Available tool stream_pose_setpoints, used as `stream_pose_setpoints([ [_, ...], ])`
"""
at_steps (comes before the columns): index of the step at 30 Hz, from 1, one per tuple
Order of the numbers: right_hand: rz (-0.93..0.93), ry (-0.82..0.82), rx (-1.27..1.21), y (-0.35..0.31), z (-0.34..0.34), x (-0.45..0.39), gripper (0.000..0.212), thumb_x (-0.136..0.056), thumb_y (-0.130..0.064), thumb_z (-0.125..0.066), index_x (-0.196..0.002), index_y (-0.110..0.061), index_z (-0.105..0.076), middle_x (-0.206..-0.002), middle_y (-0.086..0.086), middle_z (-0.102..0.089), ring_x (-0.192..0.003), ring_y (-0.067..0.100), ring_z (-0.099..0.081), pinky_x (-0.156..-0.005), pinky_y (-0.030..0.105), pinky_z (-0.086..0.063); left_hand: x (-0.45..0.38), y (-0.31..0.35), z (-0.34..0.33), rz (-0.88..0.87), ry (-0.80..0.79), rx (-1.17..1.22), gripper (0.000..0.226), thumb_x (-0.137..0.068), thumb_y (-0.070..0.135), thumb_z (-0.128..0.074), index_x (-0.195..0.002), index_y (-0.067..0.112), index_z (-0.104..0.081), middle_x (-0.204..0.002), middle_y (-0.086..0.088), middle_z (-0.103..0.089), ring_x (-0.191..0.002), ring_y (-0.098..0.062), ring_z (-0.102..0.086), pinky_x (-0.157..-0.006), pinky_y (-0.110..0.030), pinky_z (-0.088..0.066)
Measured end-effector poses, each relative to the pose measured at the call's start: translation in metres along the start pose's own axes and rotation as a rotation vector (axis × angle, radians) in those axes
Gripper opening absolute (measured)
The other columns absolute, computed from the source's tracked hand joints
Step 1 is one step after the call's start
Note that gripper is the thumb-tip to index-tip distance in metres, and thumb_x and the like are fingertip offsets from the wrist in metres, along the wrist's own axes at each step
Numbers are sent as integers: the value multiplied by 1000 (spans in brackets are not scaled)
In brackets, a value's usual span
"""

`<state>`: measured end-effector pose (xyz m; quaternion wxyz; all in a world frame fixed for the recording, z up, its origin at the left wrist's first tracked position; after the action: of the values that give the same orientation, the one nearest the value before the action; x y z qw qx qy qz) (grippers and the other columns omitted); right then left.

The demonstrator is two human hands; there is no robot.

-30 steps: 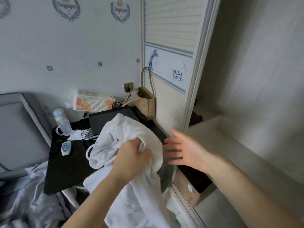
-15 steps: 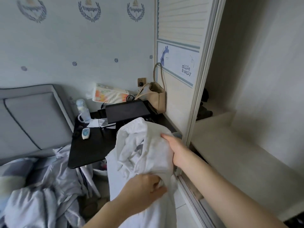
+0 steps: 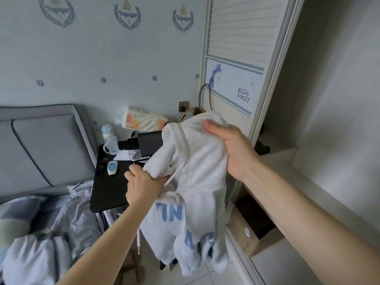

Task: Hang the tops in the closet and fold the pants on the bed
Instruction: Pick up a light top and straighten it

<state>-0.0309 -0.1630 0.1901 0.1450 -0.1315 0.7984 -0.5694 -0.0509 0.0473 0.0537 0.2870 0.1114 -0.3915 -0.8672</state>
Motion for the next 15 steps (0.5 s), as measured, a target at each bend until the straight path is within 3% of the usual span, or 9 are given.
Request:
stream_pose_setpoints([
  [3,166,-11,-80,-48,1,7,18,-75,-24,-73,-85,-11,-77,-91,9,-74,-91,22,-71,-82,31,-56,-9,20,22,-33,-75,-13,89,-51,79,-57,-110,13,-46,-105,-5,-49,-96,-36,-57,-74,-42,-43],
  [5,252,20,-128,-69,20,14,18,-70,-23,-75,-82,-10,-78,-90,9,-74,-90,21,-71,-77,28,-56,-13,39,34,-58,-155,81,75,-57,75,-57,-96,10,-61,-88,-8,-65,-75,-29,-65,-65,-44,-55],
  [6,268,45,-133,-74,30,17,20,-67,-23,-76,-82,-9,-78,-91,9,-74,-91,22,-71,-76,28,-56,-15,44,36,-14,-220,234,60,-68,62,-64,-95,8,-64,-85,-11,-67,-70,-28,-67,-63,-45,-60],
  [8,253,161,-83,-71,60,22,24,-62,-23,-78,-82,-11,-78,-93,9,-74,-93,22,-71,-76,26,-55,-15,53,31,112,-357,538,35,-85,27,-67,-111,4,-61,-100,-18,-69,-84,-34,-70,-71,-49,-61],
  [9,230,258,-36,-66,80,24,24,-60,-24,-77,-81,-12,-78,-91,8,-74,-92,21,-71,-75,25,-55,-12,60,29,154,-404,642,33,-88,17,-65,-118,4,-59,-108,-20,-68,-95,-37,-69,-79,-52,-59],
  [12,102,520,180,-43,132,31,25,-62,-31,-70,-79,-14,-76,-92,9,-72,-90,22,-68,-79,29,-50,8,91,24,164,-531,861,32,-91,7,-59,-123,6,-62,-119,-21,-66,-112,-38,-63,-93,-49,-53],
  [15,-240,614,469,-15,179,45,18,-87,-31,-62,-82,-13,-65,-94,13,-66,-87,26,-62,-81,37,-45,38,136,19,71,-682,887,35,-89,9,-60,-123,4,-63,-120,-21,-66,-113,-37,-62,-95,-47,-51],
])
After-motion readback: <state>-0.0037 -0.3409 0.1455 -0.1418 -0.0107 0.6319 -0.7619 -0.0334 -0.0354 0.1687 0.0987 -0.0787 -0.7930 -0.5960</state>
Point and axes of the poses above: each hand's wrist, its own x-axis away from the middle knuckle, its own z-axis out of the back of the hand, y = z × x, the point moved 7 cm from there along -x, towards the middle knuckle
